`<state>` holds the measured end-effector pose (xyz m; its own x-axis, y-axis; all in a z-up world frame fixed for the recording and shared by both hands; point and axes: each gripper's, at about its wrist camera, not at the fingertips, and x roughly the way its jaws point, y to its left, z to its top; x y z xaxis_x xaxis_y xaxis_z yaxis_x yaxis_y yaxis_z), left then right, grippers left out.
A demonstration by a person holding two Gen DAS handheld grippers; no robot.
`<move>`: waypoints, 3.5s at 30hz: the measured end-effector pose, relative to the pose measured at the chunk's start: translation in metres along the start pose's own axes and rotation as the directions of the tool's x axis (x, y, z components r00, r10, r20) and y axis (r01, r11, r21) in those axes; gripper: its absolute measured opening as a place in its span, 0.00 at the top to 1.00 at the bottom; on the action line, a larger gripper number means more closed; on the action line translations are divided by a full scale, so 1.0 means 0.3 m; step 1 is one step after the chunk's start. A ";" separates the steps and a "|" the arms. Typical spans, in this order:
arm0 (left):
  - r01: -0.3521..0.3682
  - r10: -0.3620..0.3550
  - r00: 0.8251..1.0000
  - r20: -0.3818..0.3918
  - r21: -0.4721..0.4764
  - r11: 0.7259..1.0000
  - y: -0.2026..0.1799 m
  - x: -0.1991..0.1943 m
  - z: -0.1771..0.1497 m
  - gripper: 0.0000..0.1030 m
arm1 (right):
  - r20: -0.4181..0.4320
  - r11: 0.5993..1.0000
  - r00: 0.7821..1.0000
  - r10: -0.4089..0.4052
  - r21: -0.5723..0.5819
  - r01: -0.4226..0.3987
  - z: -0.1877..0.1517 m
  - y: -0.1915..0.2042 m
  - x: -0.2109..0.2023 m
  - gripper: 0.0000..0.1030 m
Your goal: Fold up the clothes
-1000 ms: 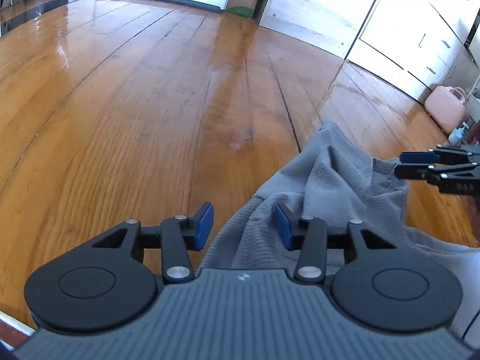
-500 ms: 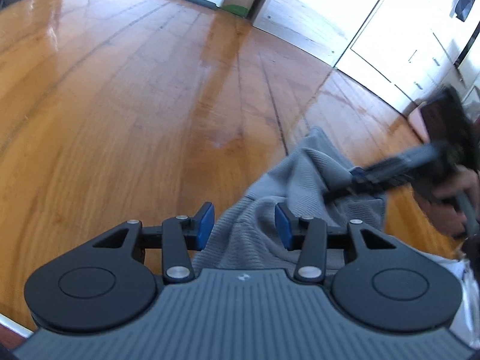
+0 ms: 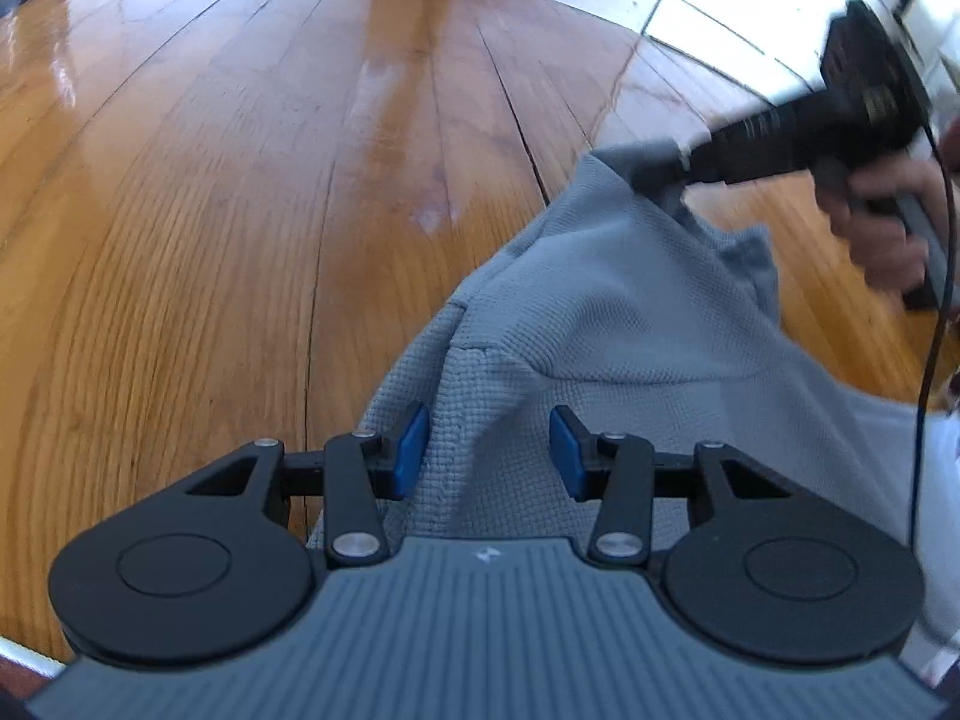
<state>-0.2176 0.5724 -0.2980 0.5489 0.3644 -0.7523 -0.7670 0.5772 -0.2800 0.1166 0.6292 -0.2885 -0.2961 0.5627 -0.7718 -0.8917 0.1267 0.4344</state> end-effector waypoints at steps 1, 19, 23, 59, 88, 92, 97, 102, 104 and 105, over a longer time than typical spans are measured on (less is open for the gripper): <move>-0.007 0.007 1.000 0.001 0.015 1.000 -0.007 0.000 -0.002 0.58 | 0.003 0.999 1.000 0.023 0.038 -0.023 0.010 -0.027 0.003 0.74; -0.115 0.116 0.993 0.025 -0.043 0.992 -0.011 0.018 0.026 0.93 | 0.150 0.956 0.949 -0.278 -0.050 0.288 -0.013 -0.083 -0.158 0.68; -0.079 0.082 0.996 0.021 -0.108 0.991 0.019 0.001 0.023 0.93 | 0.216 0.957 0.933 -0.288 0.053 0.284 -0.148 -0.112 -0.283 0.63; -0.146 0.152 0.986 0.067 -0.088 0.985 0.000 -0.012 0.050 0.89 | 0.216 0.764 0.773 -0.596 -0.144 0.629 -0.302 -0.105 -0.225 0.95; -0.311 0.297 0.950 -0.095 -0.226 0.923 -0.001 -0.392 -0.127 0.37 | 0.054 0.920 0.919 -0.390 0.075 0.385 -0.902 -0.044 -0.654 0.55; -0.267 0.234 0.963 -0.132 -0.376 0.888 -0.001 -0.422 -0.239 0.32 | 0.048 0.905 0.909 -0.414 0.125 0.406 -0.965 -0.063 -0.670 0.55; -0.205 0.163 0.978 -0.126 -0.490 0.848 -0.017 -0.458 -0.328 0.31 | 0.091 0.857 0.854 -0.512 0.122 0.501 -1.034 -0.054 -0.710 0.55; -0.122 0.051 0.990 -0.129 -0.636 0.762 0.009 -0.402 -0.390 0.31 | 0.099 0.771 0.767 -0.634 0.150 0.619 -1.124 -0.077 -0.739 0.55; -0.123 0.065 0.992 -0.111 -0.673 0.730 0.018 -0.378 -0.407 0.28 | 0.089 0.773 0.777 -0.624 0.218 0.596 -1.166 -0.100 -0.755 0.55; -0.122 0.081 0.993 -0.091 -0.684 0.719 0.020 -0.372 -0.411 0.27 | 0.084 0.776 0.784 -0.615 0.244 0.582 -1.183 -0.109 -0.758 0.55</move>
<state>-0.3245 0.4450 -0.2892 0.4525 0.3416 -0.8238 -0.8457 -0.1287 -0.5179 0.0915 0.2071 -0.2920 0.3447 0.4322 -0.8333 -0.7804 0.6253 0.0015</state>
